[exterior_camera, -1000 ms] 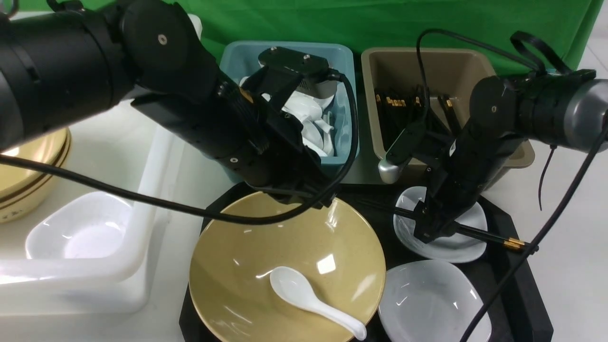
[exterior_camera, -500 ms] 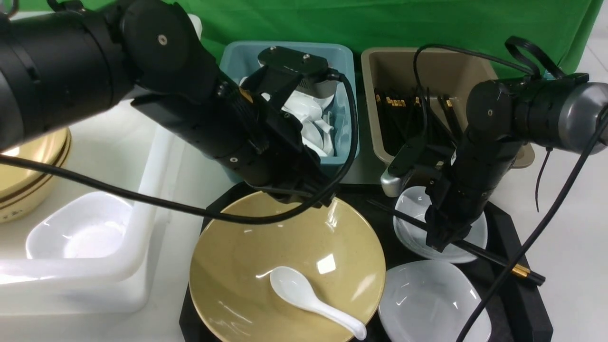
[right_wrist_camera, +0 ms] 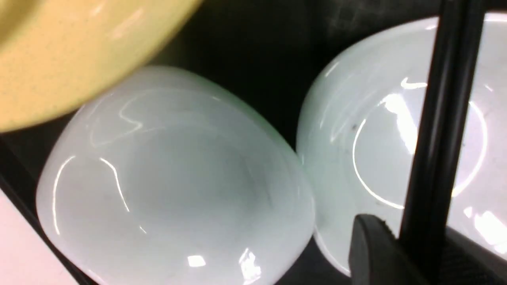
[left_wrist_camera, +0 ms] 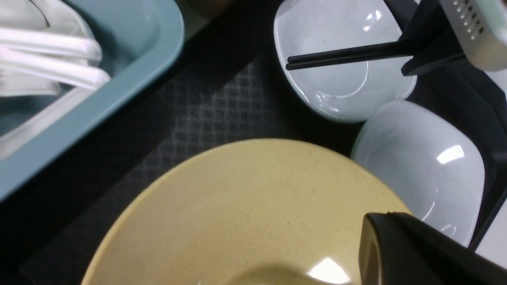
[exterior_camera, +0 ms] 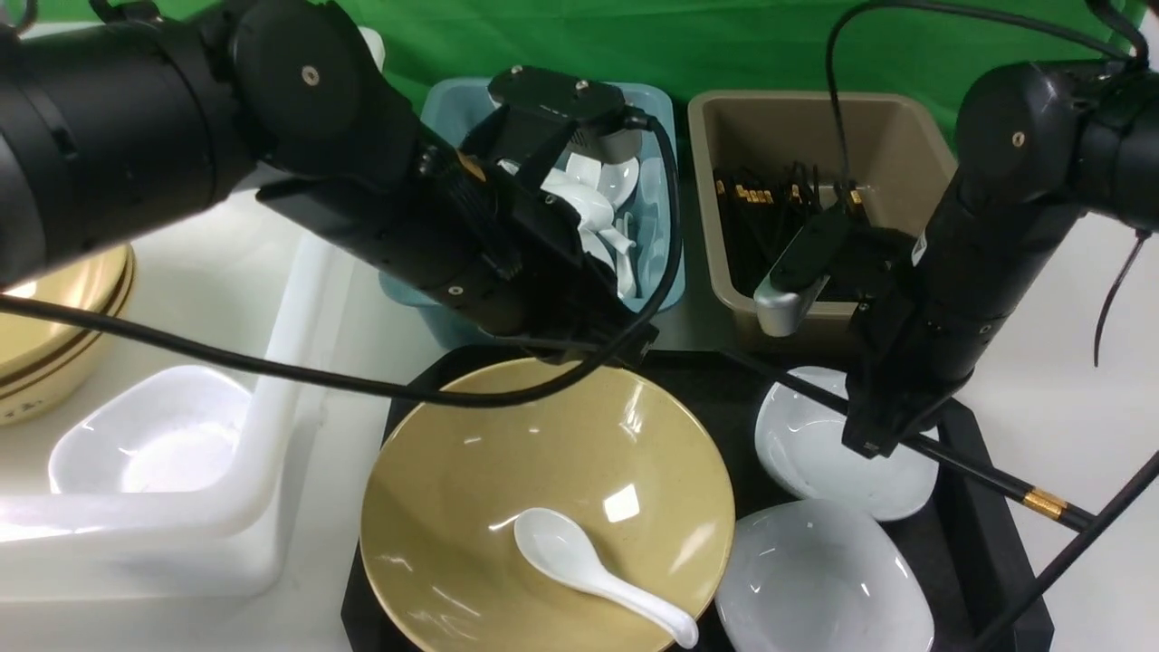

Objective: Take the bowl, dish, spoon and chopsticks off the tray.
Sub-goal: Use the right arm to grab the chopsticks, then use the right arm to put the chopsticks into the small storage box on the right, then use the left arm to grab the soup spoon in the middle

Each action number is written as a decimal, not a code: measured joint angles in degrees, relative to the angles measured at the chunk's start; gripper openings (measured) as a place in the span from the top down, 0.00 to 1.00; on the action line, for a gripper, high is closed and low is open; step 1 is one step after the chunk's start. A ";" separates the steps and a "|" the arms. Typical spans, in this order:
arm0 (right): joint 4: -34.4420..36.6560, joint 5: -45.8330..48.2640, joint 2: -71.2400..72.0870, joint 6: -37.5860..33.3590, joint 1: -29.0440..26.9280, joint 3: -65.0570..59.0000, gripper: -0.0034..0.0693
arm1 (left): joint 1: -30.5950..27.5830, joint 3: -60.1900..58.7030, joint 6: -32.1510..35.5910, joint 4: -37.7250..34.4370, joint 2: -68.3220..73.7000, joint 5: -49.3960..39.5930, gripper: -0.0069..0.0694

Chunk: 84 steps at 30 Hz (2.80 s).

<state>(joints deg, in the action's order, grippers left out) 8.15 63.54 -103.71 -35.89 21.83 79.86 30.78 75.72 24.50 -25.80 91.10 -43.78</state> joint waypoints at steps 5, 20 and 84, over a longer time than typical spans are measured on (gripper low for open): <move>0.00 -0.53 0.12 6.57 -0.24 2.32 0.84 | 0.00 0.00 0.00 0.00 0.00 3.07 0.92; 12.10 -8.40 -12.80 14.40 -12.06 39.58 0.84 | 0.00 0.00 1.27 -5.02 0.00 27.98 0.92; 12.19 6.36 21.13 13.91 -7.13 6.64 0.94 | 5.72 -0.36 37.49 2.75 16.98 -11.00 0.14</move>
<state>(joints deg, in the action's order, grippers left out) 20.34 69.90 -82.59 -21.98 14.71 86.51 36.50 75.36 61.99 -23.05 108.08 -54.78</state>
